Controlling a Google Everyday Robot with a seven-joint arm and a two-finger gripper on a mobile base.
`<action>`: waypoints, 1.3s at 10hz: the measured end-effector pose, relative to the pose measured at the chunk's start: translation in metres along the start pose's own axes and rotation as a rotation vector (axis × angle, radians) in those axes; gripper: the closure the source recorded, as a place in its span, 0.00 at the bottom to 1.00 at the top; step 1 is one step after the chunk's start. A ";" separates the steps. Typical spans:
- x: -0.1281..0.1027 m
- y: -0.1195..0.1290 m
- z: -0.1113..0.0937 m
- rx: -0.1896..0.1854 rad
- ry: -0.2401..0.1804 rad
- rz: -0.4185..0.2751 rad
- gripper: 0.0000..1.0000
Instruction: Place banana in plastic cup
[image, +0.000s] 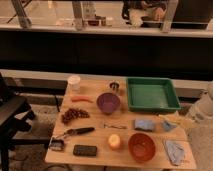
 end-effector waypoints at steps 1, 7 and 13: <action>0.000 -0.003 0.005 -0.016 -0.004 0.005 1.00; -0.007 -0.015 0.029 -0.068 -0.017 0.014 1.00; -0.016 -0.030 0.029 -0.050 -0.054 0.039 1.00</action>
